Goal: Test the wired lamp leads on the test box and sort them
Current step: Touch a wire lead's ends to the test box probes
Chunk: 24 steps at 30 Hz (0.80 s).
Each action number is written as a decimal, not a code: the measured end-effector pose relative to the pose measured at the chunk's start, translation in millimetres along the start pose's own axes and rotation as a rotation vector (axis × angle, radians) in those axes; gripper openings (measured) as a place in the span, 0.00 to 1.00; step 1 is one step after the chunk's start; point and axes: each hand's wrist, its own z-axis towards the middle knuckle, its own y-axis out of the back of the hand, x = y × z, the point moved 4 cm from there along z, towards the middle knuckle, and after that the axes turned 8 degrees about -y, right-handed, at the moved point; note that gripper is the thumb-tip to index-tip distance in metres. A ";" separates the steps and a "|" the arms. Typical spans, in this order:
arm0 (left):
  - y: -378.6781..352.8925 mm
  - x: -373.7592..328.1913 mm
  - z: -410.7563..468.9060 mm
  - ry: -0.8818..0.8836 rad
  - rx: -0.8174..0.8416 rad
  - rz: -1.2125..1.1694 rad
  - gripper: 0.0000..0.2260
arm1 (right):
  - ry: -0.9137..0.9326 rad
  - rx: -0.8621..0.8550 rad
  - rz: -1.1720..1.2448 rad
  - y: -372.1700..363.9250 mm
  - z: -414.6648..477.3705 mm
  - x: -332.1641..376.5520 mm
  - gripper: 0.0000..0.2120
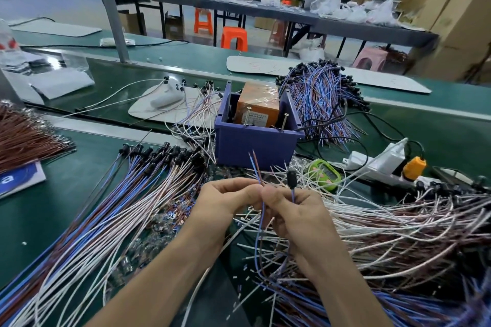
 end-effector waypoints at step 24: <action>8.9 -15.7 53.7 -0.170 -0.492 0.025 0.15 | -0.006 -0.245 0.282 -13.7 34.8 14.0 0.16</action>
